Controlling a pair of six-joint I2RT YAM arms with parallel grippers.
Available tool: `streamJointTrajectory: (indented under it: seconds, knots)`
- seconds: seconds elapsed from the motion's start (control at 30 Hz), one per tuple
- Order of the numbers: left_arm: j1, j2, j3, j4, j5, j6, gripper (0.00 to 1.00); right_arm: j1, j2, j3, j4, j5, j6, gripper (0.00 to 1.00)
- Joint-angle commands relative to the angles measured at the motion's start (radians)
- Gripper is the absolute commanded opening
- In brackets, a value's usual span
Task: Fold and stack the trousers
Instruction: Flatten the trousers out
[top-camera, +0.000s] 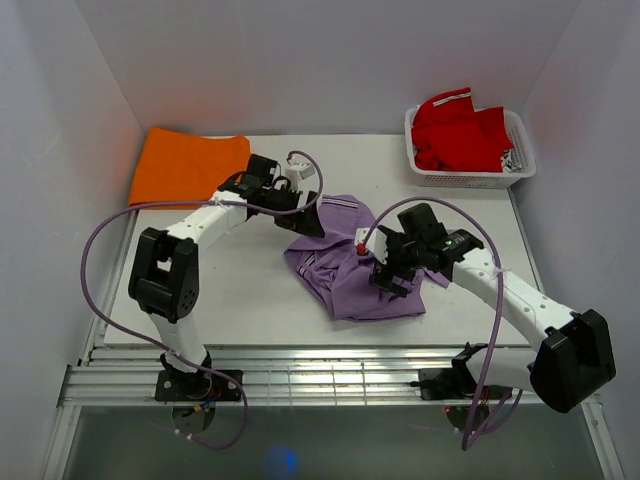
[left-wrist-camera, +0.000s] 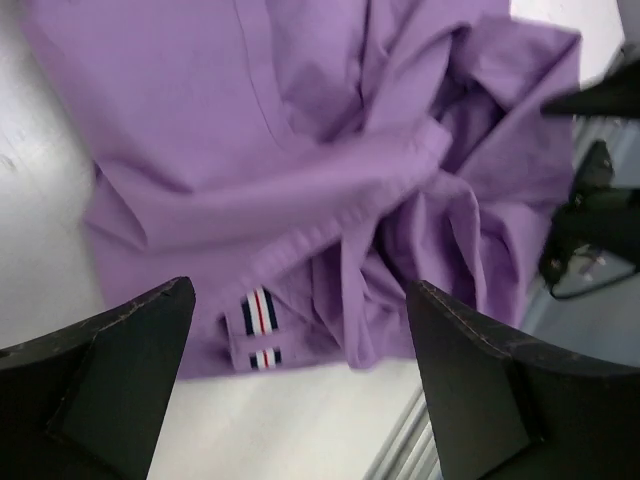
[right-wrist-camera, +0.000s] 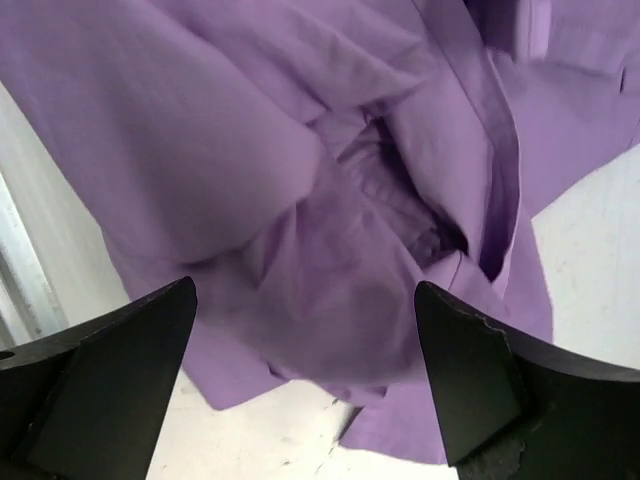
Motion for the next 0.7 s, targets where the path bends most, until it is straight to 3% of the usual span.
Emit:
streamJointTrajectory:
  seconds: [0.0,0.1,0.2,0.27,0.3,0.33,0.43,0.47,0.5,0.57,0.67]
  knots:
    - [-0.109,0.137,0.132,0.074,-0.139,-0.002,0.98,0.105,-0.012,-0.088,0.258,0.097,-0.027,0.97]
    - [-0.148,0.207,0.186,0.097,-0.173,0.013,0.98,0.119,-0.014,-0.114,0.291,0.126,-0.072,0.98]
    - [-0.211,0.214,0.18,0.125,-0.245,0.111,0.98,0.128,-0.032,-0.154,0.314,0.116,-0.149,0.9]
    - [-0.219,0.247,0.204,0.097,-0.277,0.118,0.85,0.13,-0.005,-0.156,0.293,0.099,-0.185,0.99]
    - [-0.218,0.258,0.218,0.081,-0.29,0.112,0.76,0.13,0.008,-0.154,0.287,0.096,-0.194,0.88]
    - [-0.218,0.264,0.238,0.052,-0.308,0.112,0.68,0.132,0.025,-0.153,0.286,0.097,-0.194,0.69]
    - [-0.201,0.237,0.226,0.034,-0.316,0.105,0.4,0.13,0.026,-0.128,0.25,0.1,-0.198,0.44]
    - [-0.19,0.217,0.217,0.034,-0.305,0.099,0.33,0.13,0.017,-0.121,0.241,0.103,-0.197,0.22]
    - [-0.167,0.173,0.207,0.034,-0.302,0.096,0.16,0.13,0.006,-0.113,0.227,0.108,-0.191,0.11]
    - [-0.138,0.117,0.185,0.031,-0.302,0.086,0.0,0.127,-0.046,-0.087,0.224,0.131,-0.165,0.08]
    - [-0.051,0.001,0.171,0.011,-0.284,0.07,0.0,0.09,-0.118,-0.03,0.205,0.146,-0.139,0.08]
